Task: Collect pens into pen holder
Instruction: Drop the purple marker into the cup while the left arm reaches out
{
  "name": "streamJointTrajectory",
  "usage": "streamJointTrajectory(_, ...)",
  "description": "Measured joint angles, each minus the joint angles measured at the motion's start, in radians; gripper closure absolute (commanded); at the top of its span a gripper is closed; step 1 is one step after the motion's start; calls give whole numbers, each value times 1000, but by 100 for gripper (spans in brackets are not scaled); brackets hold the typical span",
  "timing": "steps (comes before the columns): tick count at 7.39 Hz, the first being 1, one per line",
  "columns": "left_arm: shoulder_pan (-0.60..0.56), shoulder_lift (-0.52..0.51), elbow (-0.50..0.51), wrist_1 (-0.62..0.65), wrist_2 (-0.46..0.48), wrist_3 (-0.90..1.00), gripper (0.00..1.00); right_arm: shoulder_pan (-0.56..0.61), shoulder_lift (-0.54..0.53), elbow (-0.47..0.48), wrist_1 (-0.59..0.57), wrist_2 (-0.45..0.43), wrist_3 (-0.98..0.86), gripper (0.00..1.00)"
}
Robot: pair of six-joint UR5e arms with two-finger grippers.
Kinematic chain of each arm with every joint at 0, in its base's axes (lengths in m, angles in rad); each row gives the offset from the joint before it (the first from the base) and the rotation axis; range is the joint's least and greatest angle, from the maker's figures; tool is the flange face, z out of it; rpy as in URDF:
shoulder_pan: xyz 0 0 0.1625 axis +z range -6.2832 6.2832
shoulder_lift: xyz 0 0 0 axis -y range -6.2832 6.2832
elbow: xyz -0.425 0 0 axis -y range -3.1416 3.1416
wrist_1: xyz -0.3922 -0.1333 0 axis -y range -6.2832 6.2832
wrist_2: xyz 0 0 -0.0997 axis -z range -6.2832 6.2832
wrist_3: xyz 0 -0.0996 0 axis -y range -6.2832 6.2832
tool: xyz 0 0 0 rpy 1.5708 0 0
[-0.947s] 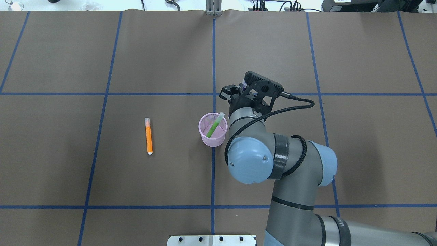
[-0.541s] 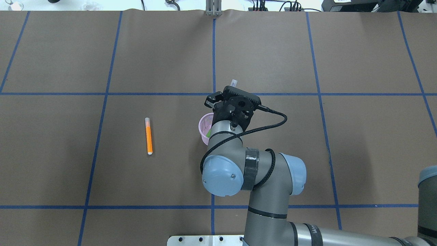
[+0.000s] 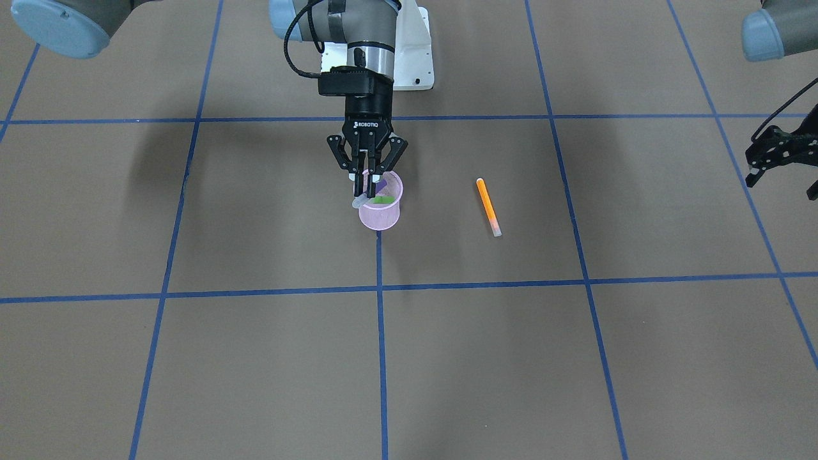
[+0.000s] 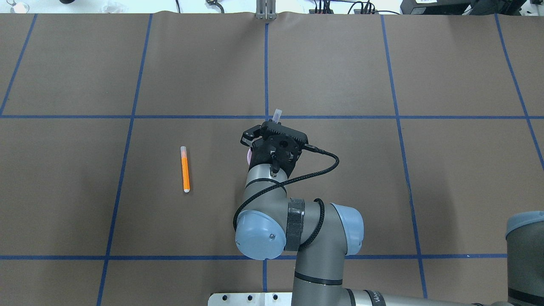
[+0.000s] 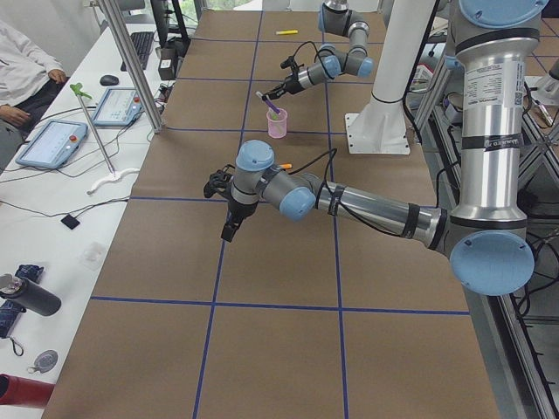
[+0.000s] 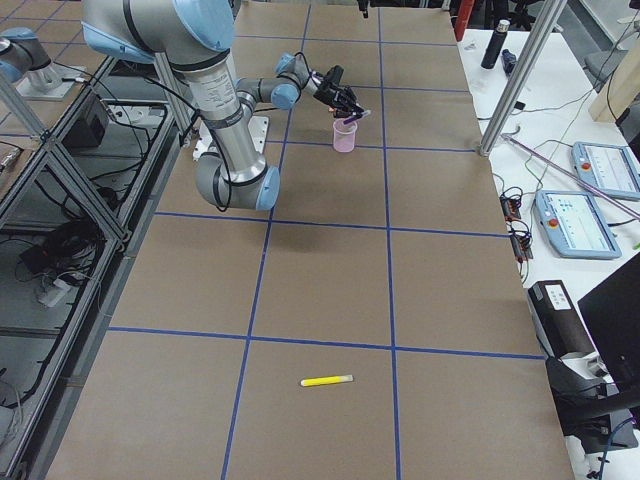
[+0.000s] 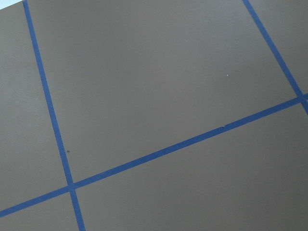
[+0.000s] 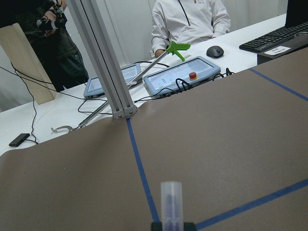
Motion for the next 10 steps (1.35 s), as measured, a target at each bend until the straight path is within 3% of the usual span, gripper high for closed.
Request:
streamJointTrajectory(3,0,-1,1,0,0,-1,0,2,0,18,-8,19,-43,0)
streamJointTrajectory(4,2,-4,-1,0,0,-17,0,20,0,47,-9,75,-78,0)
streamJointTrajectory(6,13,-33,-11,-9,0,-150,0,124,-8,83,-11,295,-186,0)
streamJointTrajectory(10,176,-92,-28,-98,26,-514,0,461,-84,115,-17,910,-589,0)
